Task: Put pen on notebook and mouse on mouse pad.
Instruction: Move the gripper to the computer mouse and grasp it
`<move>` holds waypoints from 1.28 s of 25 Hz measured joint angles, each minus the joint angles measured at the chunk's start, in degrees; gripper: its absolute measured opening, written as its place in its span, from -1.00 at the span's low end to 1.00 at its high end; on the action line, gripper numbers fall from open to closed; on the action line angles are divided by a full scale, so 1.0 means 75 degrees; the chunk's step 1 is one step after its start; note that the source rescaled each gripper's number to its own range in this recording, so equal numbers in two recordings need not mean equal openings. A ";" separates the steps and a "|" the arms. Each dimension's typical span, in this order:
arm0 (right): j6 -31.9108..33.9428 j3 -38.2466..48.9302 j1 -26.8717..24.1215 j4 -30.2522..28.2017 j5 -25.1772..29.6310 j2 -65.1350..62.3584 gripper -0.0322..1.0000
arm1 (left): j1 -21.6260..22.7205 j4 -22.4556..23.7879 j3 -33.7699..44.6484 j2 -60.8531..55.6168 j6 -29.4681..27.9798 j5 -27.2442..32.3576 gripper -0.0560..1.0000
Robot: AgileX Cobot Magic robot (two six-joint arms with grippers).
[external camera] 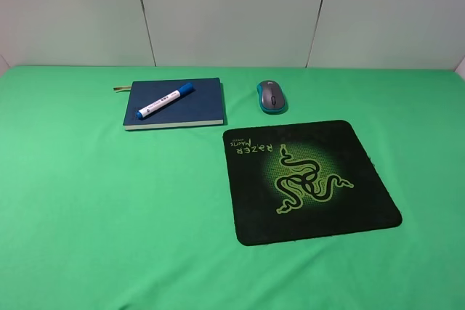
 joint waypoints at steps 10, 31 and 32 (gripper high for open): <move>0.0000 0.0000 0.0000 0.0000 0.0000 0.0000 1.00 | 0.0000 -0.0006 0.0000 0.0000 0.0022 0.0000 1.00; 0.0000 0.0000 0.0000 0.0000 0.0000 0.0000 1.00 | 0.0000 -0.0006 0.0000 0.0000 0.0022 0.0000 1.00; 0.0000 0.0000 0.0000 0.0000 0.0000 0.0000 1.00 | 0.0000 -0.0006 0.0000 0.0000 0.0022 0.0000 1.00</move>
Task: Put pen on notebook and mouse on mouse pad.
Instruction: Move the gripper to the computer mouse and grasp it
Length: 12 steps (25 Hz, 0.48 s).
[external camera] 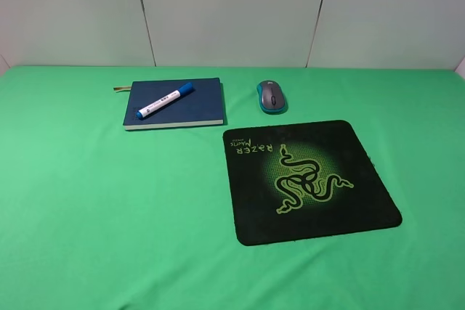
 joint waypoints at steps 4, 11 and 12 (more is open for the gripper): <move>0.0000 0.0000 0.0000 0.0000 0.0000 0.0000 1.00 | 0.0000 0.0000 0.0000 0.0000 0.0000 0.0000 1.00; 0.0134 -0.0224 0.0000 0.0000 -0.0070 0.0585 1.00 | 0.0000 0.0000 0.0000 0.0000 0.0000 0.0000 1.00; 0.0144 -0.0330 0.0000 0.0000 -0.0144 0.0876 1.00 | 0.0000 0.0000 0.0000 0.0000 0.0000 0.0000 1.00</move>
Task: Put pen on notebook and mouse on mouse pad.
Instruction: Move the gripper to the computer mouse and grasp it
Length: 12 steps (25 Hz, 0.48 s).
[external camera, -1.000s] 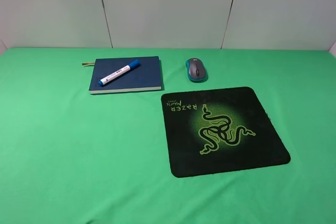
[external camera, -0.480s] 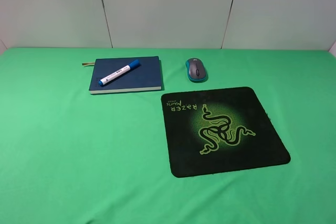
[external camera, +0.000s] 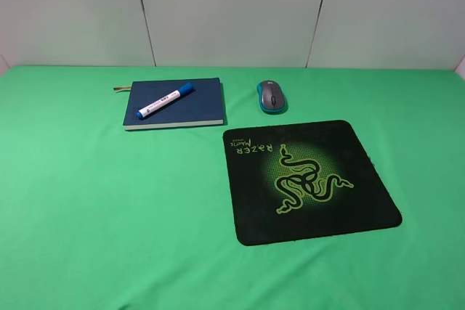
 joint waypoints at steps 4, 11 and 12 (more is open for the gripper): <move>0.0026 -0.0565 0.0000 0.0000 -0.0741 0.1344 1.00 | 0.0000 0.0000 0.0000 0.0000 0.0000 0.0000 1.00; -0.0357 -0.1752 0.0000 0.0030 -0.1899 0.4175 1.00 | 0.0000 0.0000 0.0000 0.0000 0.0000 -0.0015 1.00; -0.0507 -0.1959 0.0000 0.0030 -0.1932 0.4600 1.00 | 0.0000 0.0000 0.0000 0.0000 0.0000 -0.0023 1.00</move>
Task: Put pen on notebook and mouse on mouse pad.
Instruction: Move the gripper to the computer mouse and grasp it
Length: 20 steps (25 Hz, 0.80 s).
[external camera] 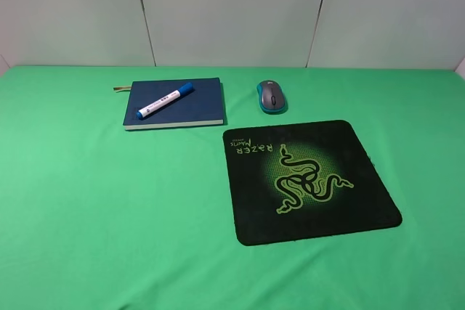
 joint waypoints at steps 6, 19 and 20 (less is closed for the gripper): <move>-0.0887 -0.1241 0.0421 0.0002 -0.0083 0.2157 1.00 | 0.0000 0.0000 0.0000 0.0000 0.0000 -0.0023 1.00; -0.0445 -0.4378 0.2619 0.0009 0.0634 0.6044 1.00 | 0.0000 0.0000 0.0000 0.0000 0.0000 -0.0023 1.00; -0.0324 -0.4677 0.2702 0.0009 0.0775 0.6346 1.00 | 0.0000 0.0000 0.0000 0.0000 0.0000 -0.0023 1.00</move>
